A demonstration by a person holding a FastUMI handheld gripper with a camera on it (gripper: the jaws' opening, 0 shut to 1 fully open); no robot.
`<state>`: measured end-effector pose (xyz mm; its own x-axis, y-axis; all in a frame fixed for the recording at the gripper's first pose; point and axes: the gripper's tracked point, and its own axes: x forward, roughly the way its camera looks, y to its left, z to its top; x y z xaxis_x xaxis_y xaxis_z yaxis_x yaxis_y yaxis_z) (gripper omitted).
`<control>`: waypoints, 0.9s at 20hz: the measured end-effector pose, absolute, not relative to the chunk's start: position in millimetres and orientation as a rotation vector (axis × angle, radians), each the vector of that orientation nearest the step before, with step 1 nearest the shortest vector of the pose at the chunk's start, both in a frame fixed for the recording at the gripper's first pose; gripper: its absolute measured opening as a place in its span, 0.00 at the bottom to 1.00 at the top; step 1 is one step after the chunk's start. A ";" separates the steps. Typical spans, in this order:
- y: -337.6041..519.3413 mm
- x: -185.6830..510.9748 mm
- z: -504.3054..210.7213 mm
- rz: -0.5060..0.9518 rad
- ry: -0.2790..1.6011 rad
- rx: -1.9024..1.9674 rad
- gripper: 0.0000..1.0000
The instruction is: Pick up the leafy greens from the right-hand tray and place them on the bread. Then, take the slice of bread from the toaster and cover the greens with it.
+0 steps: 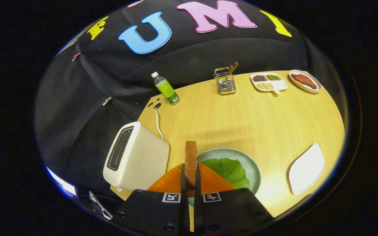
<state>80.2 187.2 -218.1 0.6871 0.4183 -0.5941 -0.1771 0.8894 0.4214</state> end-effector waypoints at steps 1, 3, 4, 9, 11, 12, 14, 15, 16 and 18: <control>183.7 81.2 -224.7 0.329 0.751 0.359 0.10; 174.1 79.6 -235.9 0.300 0.777 0.376 0.10; 169.6 78.1 -240.0 0.288 0.787 0.382 0.10; 141.9 79.3 -258.8 0.198 0.818 0.373 0.16; 133.4 79.7 -264.1 0.171 0.823 0.371 0.25; 130.7 79.9 -268.3 0.160 0.830 0.360 0.27; 124.5 79.0 -275.6 0.151 0.832 0.310 0.39; 122.2 78.9 -276.3 0.151 0.830 0.285 0.46; 120.3 79.7 -277.9 0.149 0.827 0.262 0.58; 117.0 81.2 -271.9 0.152 0.795 0.237 0.81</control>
<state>81.2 117.0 -271.9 0.6914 0.2236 -0.6870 -0.0459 0.9626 0.2671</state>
